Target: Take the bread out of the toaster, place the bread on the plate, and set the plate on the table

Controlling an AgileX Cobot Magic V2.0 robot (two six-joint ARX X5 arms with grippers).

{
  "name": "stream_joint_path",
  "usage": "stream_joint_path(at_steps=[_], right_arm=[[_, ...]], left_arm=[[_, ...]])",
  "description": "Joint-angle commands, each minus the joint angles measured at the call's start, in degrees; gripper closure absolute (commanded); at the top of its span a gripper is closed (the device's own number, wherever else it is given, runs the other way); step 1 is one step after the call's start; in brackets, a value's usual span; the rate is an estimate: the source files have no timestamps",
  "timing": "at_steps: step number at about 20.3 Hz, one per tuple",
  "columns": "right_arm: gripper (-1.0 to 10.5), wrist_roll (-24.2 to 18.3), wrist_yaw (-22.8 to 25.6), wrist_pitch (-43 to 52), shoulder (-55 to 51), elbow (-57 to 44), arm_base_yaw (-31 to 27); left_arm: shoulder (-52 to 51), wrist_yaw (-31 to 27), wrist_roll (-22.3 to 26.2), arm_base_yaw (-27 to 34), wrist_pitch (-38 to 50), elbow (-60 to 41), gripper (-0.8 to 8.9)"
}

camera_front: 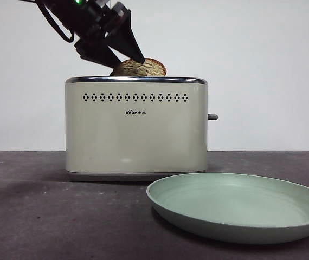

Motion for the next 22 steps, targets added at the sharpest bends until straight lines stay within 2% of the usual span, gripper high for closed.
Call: stream_joint_path(at_steps=[1, 3, 7, 12, 18, 22], right_arm=[[6.2, 0.6, -0.1, 0.4, 0.3, 0.9, 0.1], [6.2, 0.6, -0.1, 0.4, 0.3, 0.9, 0.1], [6.2, 0.6, -0.1, 0.4, 0.3, 0.9, 0.1], [6.2, 0.6, -0.1, 0.5, 0.3, 0.9, 0.1], [6.2, 0.6, -0.1, 0.5, 0.3, 0.9, 0.1], [6.2, 0.6, -0.1, 0.5, 0.3, 0.9, 0.1]], left_arm=[[1.7, -0.3, 0.9, -0.4, 0.6, 1.5, 4.12], [1.7, -0.6, 0.8, -0.6, 0.6, 1.5, 4.6], [1.7, -0.6, 0.8, -0.6, -0.7, 1.5, 6.81], [1.7, -0.6, 0.8, -0.6, -0.7, 1.5, 8.04], [1.7, -0.6, 0.5, -0.6, -0.9, 2.5, 8.11], [1.7, -0.6, 0.2, -0.6, -4.6, 7.6, 8.11]])
